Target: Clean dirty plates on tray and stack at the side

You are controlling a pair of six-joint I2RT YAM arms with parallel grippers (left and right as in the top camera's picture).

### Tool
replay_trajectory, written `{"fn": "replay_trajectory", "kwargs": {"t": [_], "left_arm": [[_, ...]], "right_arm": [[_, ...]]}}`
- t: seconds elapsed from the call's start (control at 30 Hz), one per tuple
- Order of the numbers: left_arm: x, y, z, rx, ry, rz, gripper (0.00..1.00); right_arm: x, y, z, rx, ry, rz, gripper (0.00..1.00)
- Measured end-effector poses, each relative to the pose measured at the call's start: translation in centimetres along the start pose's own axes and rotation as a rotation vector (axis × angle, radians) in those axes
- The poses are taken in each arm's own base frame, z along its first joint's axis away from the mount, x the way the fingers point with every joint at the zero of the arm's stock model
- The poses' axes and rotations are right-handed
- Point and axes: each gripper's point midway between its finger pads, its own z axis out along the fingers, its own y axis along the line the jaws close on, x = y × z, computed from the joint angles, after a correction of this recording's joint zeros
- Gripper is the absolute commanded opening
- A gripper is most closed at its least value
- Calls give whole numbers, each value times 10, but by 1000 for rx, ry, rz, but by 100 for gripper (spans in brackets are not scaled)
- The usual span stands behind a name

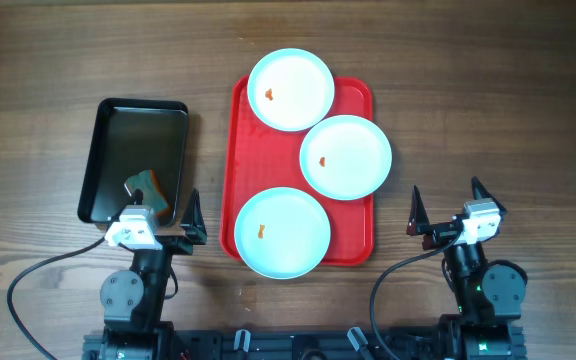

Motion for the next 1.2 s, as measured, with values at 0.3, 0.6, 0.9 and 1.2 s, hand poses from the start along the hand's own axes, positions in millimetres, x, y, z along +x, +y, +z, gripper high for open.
{"fn": "replay_trajectory", "kwargs": {"t": [0.3,0.6,0.9,1.2], "left_arm": [[0,0,0,0,0,0,100],[0,0,0,0,0,0,100],[0,0,0,0,0,0,100],[0,0,0,0,0,0,100]], "right_arm": [[0,-1,0,3,0,0,100],[0,-1,0,3,0,0,100],[0,-1,0,7,0,-5,100],[2,-8,0,45,10,-88,100]]}}
